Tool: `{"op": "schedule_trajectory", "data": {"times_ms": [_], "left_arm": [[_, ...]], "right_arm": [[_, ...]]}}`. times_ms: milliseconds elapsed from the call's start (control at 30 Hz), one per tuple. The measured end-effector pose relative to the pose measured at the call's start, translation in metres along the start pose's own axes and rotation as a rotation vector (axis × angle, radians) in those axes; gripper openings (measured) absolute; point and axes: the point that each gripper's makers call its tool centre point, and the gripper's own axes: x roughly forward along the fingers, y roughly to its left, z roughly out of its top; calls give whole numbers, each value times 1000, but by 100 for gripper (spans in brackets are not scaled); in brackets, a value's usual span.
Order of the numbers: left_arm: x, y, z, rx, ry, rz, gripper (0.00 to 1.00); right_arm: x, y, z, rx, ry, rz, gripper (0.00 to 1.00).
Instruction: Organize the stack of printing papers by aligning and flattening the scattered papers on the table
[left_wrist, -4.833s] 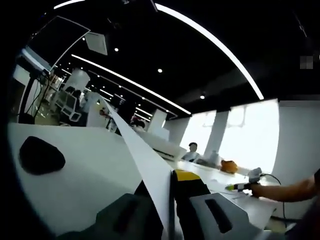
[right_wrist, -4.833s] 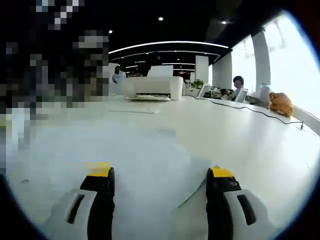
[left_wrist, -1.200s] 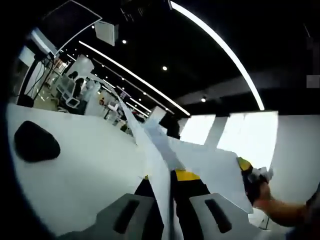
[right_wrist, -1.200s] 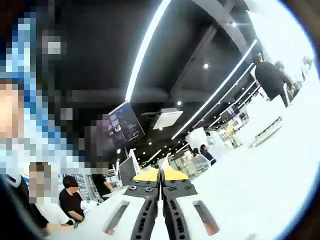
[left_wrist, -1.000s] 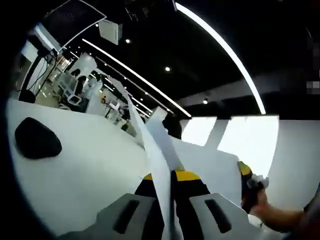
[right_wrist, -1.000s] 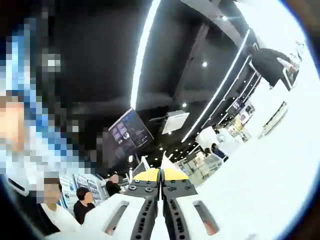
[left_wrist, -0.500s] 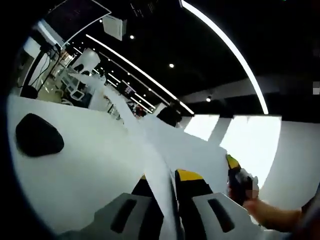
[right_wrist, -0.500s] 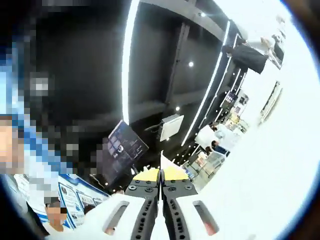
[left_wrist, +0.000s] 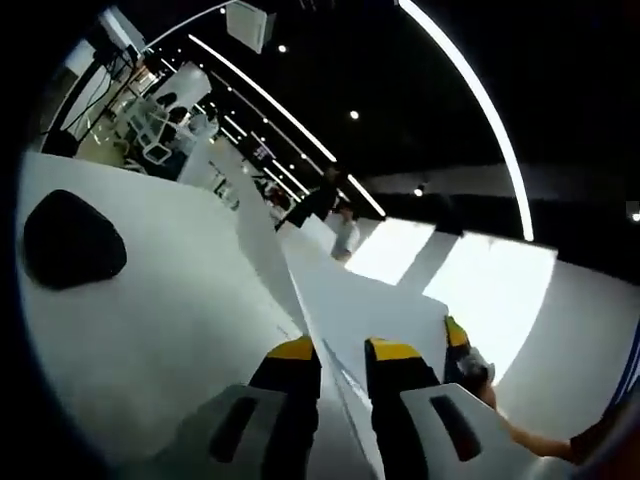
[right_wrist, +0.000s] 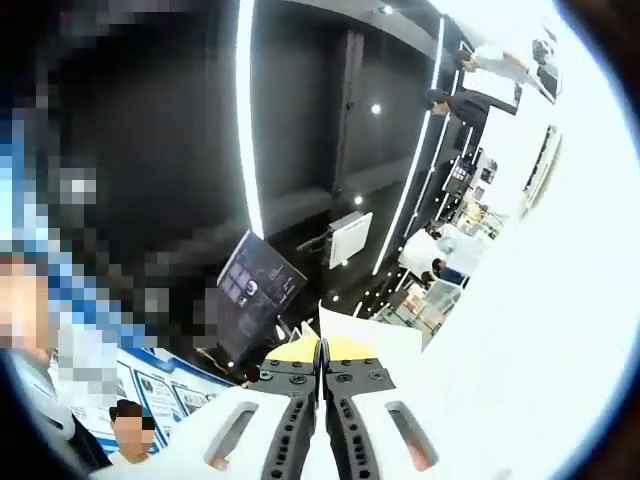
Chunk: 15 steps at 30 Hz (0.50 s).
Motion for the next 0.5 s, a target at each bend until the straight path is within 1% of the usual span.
{"op": "schedule_trajectory", "data": {"times_ms": [100,133,200,333,400,433,500], "left_arm": [[0,0,-3,-6,19,2,25],[0,1,-3,-8,24,2,25],[1,1,-5,-12,33,3,26],[2,1,-7,-15,51,1,28],[2,2,-8,-26,60,1,28],[3,2,-8,-30,64,0,29],[3,2,-9,-34,71,-1,29]], "right_arm": [[-6,-8,-14,-22,66,-52,0],[-8,-11,-18,-28,87,-79,0],[-12,-12,-22,-30,96,-99,0],[-20,-21,-24,-33,126,-172,0],[-24,-23,-25,-18,145,-202,0],[-27,-25,-27,-2,162,-239,0],[-34,-30,-28,17,184,-290,0]]}}
